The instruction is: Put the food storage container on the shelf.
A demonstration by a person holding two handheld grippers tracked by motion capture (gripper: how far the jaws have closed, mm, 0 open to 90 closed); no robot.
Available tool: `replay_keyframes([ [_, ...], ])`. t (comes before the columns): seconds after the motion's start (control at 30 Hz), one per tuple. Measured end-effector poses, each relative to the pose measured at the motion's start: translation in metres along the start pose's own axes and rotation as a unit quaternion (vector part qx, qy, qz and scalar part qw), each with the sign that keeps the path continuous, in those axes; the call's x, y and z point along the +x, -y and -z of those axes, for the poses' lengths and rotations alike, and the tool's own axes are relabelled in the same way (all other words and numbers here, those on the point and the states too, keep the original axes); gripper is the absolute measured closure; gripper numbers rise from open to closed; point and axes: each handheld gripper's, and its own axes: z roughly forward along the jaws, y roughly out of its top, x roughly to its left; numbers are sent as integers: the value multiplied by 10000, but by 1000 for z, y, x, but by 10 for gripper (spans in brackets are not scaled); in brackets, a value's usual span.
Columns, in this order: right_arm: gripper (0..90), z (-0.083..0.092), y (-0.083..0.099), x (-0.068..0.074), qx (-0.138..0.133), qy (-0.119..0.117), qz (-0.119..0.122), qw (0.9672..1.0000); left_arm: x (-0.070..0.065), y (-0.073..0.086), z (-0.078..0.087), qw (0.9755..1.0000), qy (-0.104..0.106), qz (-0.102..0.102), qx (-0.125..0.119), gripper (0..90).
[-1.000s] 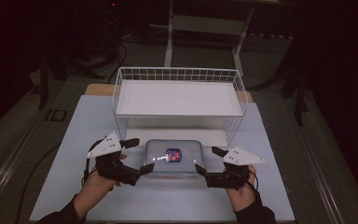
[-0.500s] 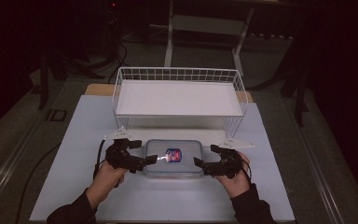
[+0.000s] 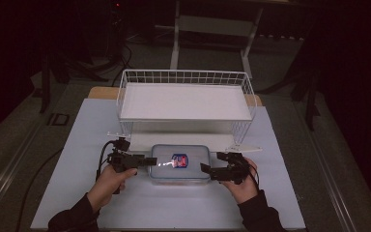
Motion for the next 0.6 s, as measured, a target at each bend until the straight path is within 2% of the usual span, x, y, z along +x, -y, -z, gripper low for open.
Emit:
replay_keyframes([
  [0.13,184,-2,1,-4,80,-108,-164,9998,7,0,-4,9994,192,259,131,227],
  [0.2,190,-3,2,-7,119,-176,-257,9994,10,0,-6,9990,189,334,243,299],
  [0.27,195,-4,2,-8,182,-229,-366,9989,12,1,-8,9981,328,429,293,333],
  [0.37,223,-5,3,-10,211,-273,-429,9985,13,1,-9,9977,388,466,313,366],
  [0.4,255,-7,4,-11,247,-325,-544,9977,14,1,-10,9972,440,528,310,391],
  [0.53,302,-9,4,-16,336,-424,-805,9953,14,0,-11,9966,553,510,350,408],
  [0.57,302,-9,4,-16,336,-424,-805,9953,14,0,-11,9966,553,510,350,409],
  [0.6,331,-10,5,-17,390,-443,-917,9940,15,0,-11,9960,575,580,352,416],
])
